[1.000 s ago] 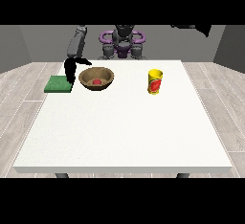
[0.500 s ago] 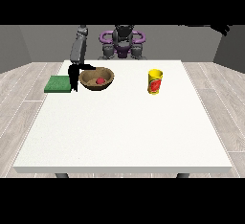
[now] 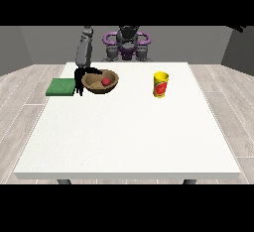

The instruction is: Pick the cup and pour the ball into the bowl, then pick the bowl and place it on the pad

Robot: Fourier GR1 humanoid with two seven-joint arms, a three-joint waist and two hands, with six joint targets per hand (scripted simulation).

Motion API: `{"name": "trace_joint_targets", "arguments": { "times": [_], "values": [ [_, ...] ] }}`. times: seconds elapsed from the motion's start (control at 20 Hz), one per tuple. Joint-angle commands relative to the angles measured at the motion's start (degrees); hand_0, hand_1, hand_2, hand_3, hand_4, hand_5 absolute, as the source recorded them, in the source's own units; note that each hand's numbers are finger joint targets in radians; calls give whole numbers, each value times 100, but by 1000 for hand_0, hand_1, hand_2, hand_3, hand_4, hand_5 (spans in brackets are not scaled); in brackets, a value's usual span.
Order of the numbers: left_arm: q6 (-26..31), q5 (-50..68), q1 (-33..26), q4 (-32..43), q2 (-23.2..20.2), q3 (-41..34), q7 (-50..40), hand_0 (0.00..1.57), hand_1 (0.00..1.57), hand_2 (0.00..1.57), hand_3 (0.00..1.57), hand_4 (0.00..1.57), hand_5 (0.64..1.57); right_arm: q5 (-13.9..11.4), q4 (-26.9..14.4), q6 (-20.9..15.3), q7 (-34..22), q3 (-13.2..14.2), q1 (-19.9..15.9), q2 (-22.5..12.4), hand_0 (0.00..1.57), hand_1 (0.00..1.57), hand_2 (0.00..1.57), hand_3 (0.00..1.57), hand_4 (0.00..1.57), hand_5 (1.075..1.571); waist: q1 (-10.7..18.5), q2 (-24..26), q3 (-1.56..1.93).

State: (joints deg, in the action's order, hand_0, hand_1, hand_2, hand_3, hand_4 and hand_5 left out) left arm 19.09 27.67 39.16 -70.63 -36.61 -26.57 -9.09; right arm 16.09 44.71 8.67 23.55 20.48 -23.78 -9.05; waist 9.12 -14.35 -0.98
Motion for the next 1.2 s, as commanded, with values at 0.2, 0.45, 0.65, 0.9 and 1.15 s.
{"name": "trace_joint_targets", "arguments": {
  "times": [0.2,0.45,0.65,0.9,1.15],
  "values": [
    [102,264,107,-180,-172,-132,-118,0,0,0,0,407,1547,-321,-580,-756,-218,51,314,-116,1571,1571,1571,1571,1094,1459,408,-400,99],
    [394,344,112,24,-328,-232,63,0,0,0,0,641,1570,-213,-209,-989,-629,110,196,-301,1571,1571,1571,1571,1074,1491,427,-479,87],
    [326,267,1,435,-328,-258,31,0,0,0,0,707,1570,-401,284,-1194,-1441,-176,186,-620,1571,1571,1571,1571,1065,1517,108,-20,81],
    [525,115,-498,978,-422,-382,290,0,0,0,0,727,1569,-284,689,-1222,-3017,-373,-119,-933,1571,1571,1571,1571,1035,1539,-259,697,85],
    [214,53,-472,867,-326,-268,181,0,0,0,0,710,1567,-475,478,-1076,-3213,-339,-529,-1623,1571,1571,1571,1571,989,1553,-410,734,100]
  ]
}}
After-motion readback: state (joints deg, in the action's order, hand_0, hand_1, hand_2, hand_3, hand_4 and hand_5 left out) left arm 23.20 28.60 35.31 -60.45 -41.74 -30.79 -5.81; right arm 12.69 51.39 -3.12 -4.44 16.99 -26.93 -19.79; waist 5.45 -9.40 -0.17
